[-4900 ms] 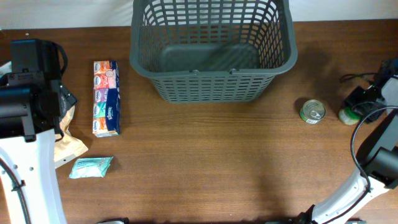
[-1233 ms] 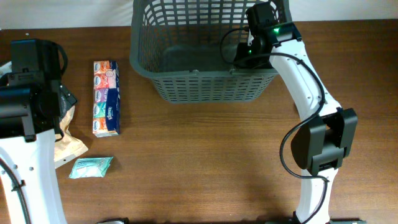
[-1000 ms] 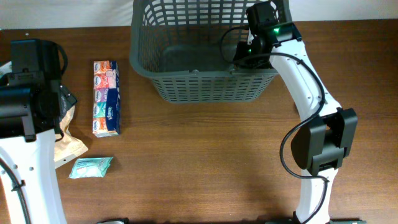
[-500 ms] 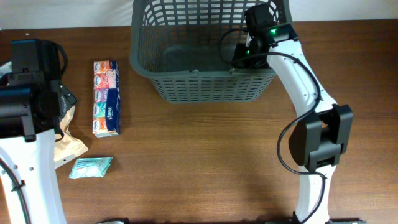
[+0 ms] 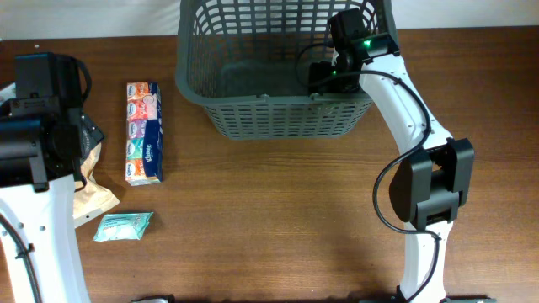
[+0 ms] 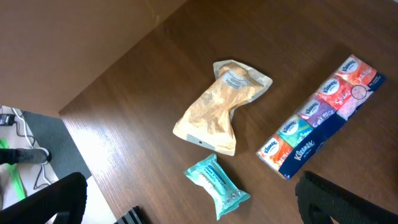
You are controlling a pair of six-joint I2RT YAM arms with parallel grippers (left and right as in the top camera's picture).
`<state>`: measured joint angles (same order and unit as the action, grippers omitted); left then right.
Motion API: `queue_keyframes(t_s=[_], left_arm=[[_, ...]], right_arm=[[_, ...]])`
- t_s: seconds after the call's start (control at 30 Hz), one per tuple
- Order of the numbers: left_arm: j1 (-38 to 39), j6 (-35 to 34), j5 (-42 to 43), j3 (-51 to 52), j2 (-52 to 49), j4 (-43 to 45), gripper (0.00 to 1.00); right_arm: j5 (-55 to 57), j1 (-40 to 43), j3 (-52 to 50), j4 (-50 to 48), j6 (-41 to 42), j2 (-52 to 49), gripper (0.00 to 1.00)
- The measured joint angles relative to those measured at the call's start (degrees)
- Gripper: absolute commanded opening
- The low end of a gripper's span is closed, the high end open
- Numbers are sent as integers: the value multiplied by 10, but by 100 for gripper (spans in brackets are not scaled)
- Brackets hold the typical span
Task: Pack container
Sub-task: 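Lower the jar into the basket and open the right gripper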
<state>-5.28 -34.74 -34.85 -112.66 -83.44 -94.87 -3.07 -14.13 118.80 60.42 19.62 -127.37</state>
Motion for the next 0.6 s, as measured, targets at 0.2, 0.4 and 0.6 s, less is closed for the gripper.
queue_keyframes(t_s=[0.2, 0.4, 0.6], left_arm=[[0, 0, 0, 0, 0, 0, 100], [0, 0, 0, 0, 0, 0, 100], [0, 0, 0, 0, 0, 0, 100]], right_arm=[[0, 0, 0, 0, 0, 0, 93], [-14, 0, 30, 24, -8, -2, 93], [-33, 0, 176, 72, -20, -5, 97]])
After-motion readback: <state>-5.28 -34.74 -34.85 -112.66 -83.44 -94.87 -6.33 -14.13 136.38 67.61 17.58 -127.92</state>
